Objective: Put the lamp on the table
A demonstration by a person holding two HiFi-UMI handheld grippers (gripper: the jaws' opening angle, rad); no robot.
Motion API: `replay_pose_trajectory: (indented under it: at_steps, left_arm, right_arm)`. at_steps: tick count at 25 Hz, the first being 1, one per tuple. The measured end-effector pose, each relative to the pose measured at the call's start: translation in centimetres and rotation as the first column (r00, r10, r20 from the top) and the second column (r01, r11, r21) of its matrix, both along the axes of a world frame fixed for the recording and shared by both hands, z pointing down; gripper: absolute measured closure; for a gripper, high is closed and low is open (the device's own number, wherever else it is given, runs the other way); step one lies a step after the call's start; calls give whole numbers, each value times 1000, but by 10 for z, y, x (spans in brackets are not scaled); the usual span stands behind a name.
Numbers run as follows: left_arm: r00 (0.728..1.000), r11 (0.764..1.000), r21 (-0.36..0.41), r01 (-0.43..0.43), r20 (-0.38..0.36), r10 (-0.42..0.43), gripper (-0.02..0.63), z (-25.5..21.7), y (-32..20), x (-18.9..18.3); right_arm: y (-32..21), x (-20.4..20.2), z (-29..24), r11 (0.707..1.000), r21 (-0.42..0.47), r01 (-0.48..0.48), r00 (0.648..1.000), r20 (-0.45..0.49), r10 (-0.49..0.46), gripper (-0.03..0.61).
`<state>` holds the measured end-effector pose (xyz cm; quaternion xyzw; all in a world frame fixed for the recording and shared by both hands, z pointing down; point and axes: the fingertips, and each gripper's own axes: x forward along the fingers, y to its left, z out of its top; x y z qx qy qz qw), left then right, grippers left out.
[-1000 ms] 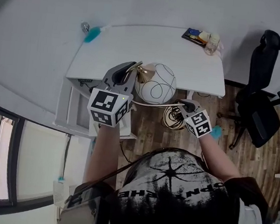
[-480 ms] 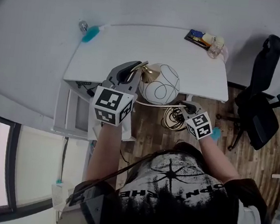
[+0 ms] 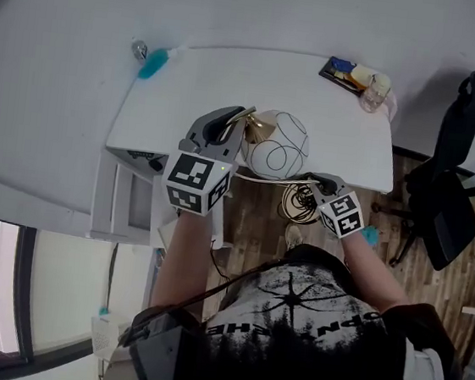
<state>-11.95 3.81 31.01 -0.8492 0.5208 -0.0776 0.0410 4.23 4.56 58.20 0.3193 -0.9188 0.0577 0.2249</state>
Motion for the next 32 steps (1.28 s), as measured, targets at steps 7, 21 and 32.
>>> replay_pose_trajectory:
  at_steps: [7, 21, 32]
  left_arm:
    - [999, 999, -27, 36, 7, -36, 597, 0, -65, 0]
    - [993, 995, -21, 101, 67, -99, 597, -11, -157, 16]
    - [986, 990, -27, 135, 98, -132, 597, -13, -199, 15]
  right_arm:
    - [-63, -1, 1, 999, -32, 45, 999, 6, -45, 558]
    - [-165, -2, 0, 992, -40, 116, 992, 55, -114, 558]
    - [-211, -12, 1, 988, -51, 147, 986, 90, -142, 558]
